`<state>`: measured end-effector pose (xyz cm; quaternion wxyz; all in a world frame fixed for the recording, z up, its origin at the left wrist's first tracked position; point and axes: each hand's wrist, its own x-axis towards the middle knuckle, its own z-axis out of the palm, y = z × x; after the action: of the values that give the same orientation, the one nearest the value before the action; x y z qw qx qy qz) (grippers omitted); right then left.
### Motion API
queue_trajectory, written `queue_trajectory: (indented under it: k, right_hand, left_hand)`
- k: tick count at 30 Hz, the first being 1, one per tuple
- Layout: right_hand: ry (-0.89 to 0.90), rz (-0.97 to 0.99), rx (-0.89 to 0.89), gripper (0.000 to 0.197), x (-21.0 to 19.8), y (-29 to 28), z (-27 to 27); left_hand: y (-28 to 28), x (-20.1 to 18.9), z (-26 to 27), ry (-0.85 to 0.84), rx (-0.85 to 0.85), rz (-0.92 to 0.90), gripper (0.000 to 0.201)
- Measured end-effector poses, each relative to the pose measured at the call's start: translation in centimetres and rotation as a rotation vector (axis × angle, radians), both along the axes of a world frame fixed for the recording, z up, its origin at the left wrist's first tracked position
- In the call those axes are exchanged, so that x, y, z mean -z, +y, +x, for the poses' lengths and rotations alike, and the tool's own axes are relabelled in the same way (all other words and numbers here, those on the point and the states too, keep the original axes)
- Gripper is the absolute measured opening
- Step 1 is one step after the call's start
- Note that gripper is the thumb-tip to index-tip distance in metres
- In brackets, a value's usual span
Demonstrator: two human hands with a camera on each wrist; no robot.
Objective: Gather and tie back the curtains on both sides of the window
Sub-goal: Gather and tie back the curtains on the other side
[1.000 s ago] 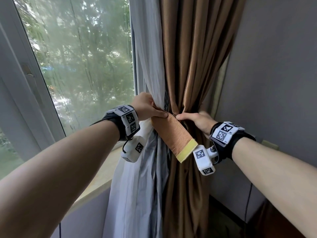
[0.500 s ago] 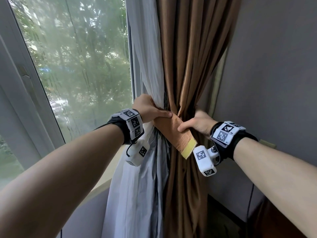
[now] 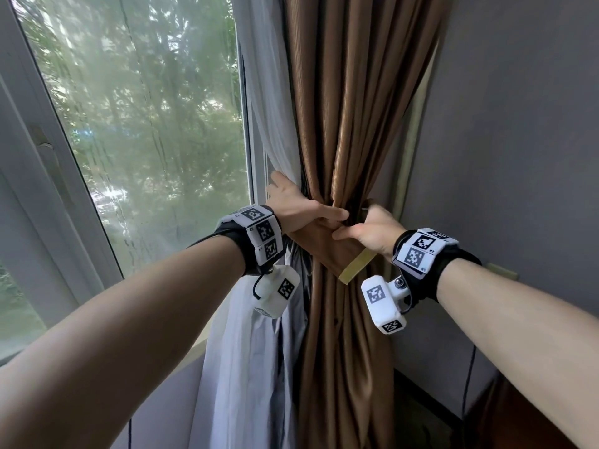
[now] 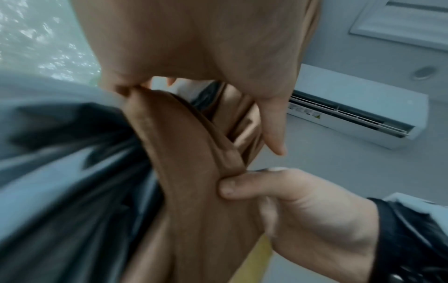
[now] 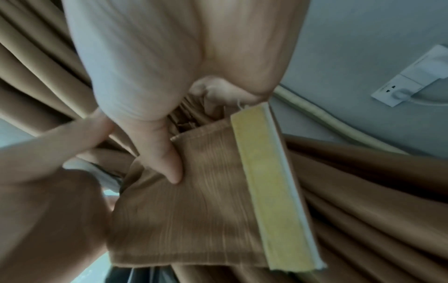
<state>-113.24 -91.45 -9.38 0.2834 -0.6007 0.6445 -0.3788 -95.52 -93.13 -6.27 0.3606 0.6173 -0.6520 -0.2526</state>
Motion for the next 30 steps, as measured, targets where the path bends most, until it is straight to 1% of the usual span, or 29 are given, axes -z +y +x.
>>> queue_trajectory:
  k: [1,4,6,7,9,10,11,12,14,16,22,26,27,30]
  right_hand:
    - [-0.006,0.000,0.002,0.073,0.0,0.0,0.1]
    - [0.000,-0.025,-0.014,0.074,0.1,0.1,0.3]
    - [0.006,-0.054,-0.042,0.076,0.3,0.2,0.4]
    - [0.012,-0.064,-0.053,0.081,0.5,0.2,0.3]
    - [0.007,-0.081,-0.085,0.099,1.1,-0.4,-0.1]
    - [0.004,-0.094,-0.100,0.104,1.4,-0.8,-0.3]
    - [0.009,-0.102,-0.108,0.104,1.5,-0.8,-0.6]
    - [0.022,-0.106,-0.107,0.099,1.1,-0.3,-0.5]
    - [0.040,-0.102,-0.095,0.079,0.6,0.5,-0.7]
    - [0.055,-0.096,-0.085,0.065,0.9,0.5,-1.1]
    - [0.035,-0.105,-0.098,0.048,1.4,-0.1,-1.8]
    - [0.008,-0.114,-0.085,0.038,1.9,-0.6,-2.0]
    - [-0.014,-0.113,-0.081,0.038,2.0,-0.8,-2.0]
    - [-0.165,-0.096,-0.094,0.042,2.5,-1.3,-1.9]
  left_hand:
    - [0.2,-0.1,-0.6,-0.025,-0.016,-0.001,0.121]
    - [0.3,-0.4,-2.2,-0.095,-0.072,-0.001,0.139]
    - [0.1,-0.4,-3.0,-0.120,-0.109,0.018,0.147]
    - [0.0,-0.3,-3.3,-0.124,-0.132,0.026,0.149]
    - [0.0,-0.3,-4.1,-0.106,-0.190,0.023,0.149]
    - [0.0,-0.3,-4.5,-0.095,-0.221,0.018,0.148]
    - [-0.1,-0.3,-4.9,-0.091,-0.245,0.015,0.147]
    - [-0.2,-0.3,-5.2,-0.093,-0.264,0.013,0.145]
    - [-0.6,-0.2,-5.4,-0.092,-0.275,0.009,0.142]
    - [-1.1,-0.2,-5.4,-0.090,-0.269,0.009,0.139]
    - [-2.6,0.0,-4.9,-0.060,-0.226,-0.006,0.129]
    - [-3.3,0.2,-4.4,-0.035,-0.206,-0.016,0.133]
    - [-3.4,0.2,-4.4,-0.035,-0.201,-0.015,0.136]
    - [-3.2,0.2,-4.4,-0.053,-0.189,-0.017,0.141]
